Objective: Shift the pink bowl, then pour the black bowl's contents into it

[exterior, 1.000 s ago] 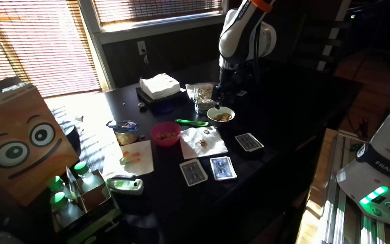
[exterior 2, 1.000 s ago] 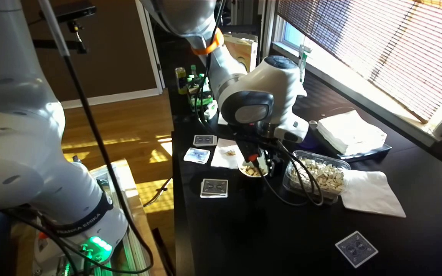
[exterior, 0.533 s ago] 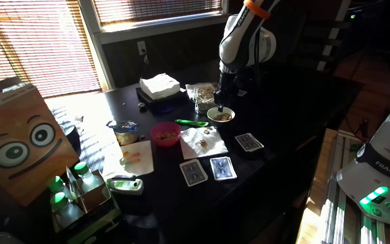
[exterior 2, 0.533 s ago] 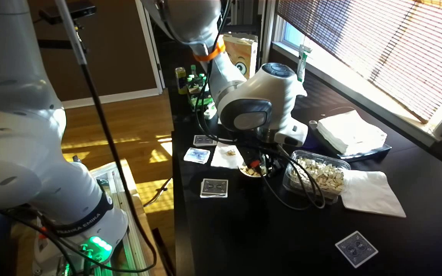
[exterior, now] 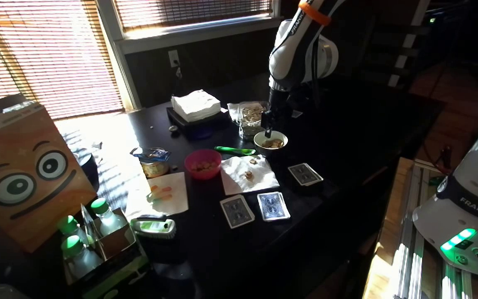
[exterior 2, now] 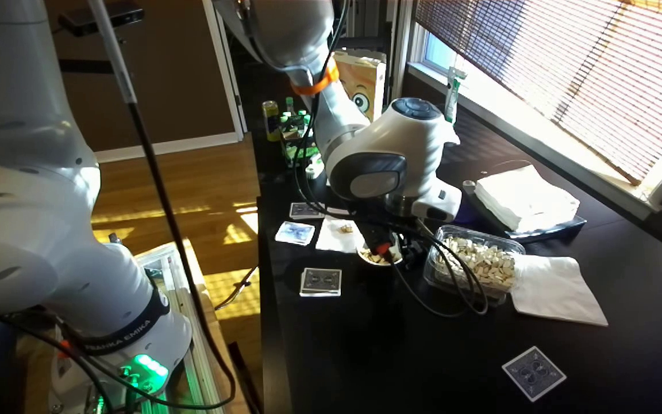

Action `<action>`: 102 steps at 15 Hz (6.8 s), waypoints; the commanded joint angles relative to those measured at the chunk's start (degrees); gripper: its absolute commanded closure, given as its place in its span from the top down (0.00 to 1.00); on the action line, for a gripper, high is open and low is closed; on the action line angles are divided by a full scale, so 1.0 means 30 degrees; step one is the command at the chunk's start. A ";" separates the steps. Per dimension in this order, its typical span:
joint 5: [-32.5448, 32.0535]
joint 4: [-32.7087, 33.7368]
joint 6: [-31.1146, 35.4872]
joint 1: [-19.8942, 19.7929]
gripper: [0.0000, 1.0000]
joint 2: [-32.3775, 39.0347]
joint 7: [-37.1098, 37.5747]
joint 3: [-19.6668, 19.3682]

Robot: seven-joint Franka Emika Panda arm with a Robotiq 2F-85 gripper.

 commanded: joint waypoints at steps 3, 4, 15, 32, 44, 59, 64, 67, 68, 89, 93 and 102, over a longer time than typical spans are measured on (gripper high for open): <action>0.0618 0.0226 0.0486 -0.0476 0.31 0.0432 -0.0713 0.0541; 0.0599 0.0225 0.0527 -0.0487 0.25 0.0468 -0.0711 0.0547; 0.0650 0.0405 0.0552 -0.0704 0.04 0.0529 -0.0792 0.0685; 0.2252 0.0816 -0.2406 -0.1274 0.02 -0.0709 -0.1236 0.0943; 0.4240 0.0611 -0.6173 -0.0195 0.02 -0.3628 -0.1546 0.1092; 0.7754 0.0939 -0.3776 0.2989 0.08 -0.4091 -0.3218 0.2056; 0.8727 0.0670 -0.2980 0.2992 0.02 -0.4136 -0.4021 0.2182; 1.1080 0.0570 -0.1689 0.2978 0.02 -0.4005 -0.6014 0.2585; 1.2236 0.0593 -0.1267 0.2976 0.02 -0.3960 -0.6968 0.2765; 2.7141 0.1751 0.1603 0.2864 0.02 -0.3465 -2.4331 0.4607; 3.0177 0.2022 0.1277 0.2729 0.02 -0.3614 -2.8532 0.4512; 3.8605 0.2142 -0.0383 0.2880 0.02 -0.3337 -3.9215 0.4019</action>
